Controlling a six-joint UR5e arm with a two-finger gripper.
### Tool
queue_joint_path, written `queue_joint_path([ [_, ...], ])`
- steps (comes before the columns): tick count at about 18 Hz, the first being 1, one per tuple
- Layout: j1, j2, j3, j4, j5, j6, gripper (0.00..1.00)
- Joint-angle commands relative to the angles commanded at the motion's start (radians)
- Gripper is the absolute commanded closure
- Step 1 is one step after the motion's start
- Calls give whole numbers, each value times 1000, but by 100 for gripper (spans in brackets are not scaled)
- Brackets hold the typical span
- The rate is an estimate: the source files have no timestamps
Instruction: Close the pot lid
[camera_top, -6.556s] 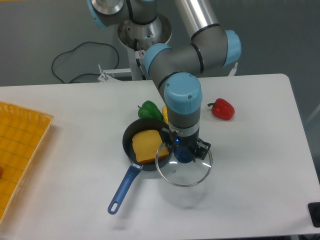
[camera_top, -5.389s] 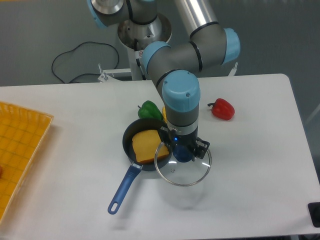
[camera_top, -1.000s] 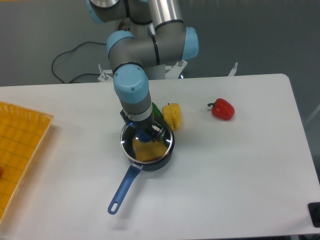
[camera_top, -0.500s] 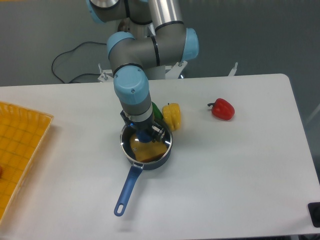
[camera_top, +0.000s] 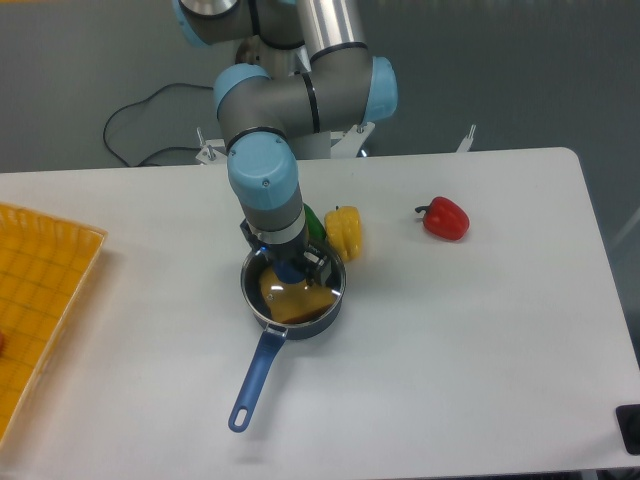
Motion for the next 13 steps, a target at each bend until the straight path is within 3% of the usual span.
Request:
queue_joint_path([
  [3, 3, 0, 17, -2, 0, 0, 0],
  [9, 52, 2, 113, -15, -8, 8, 0],
  [13, 124, 3, 147, -37, -11, 225, 0],
])
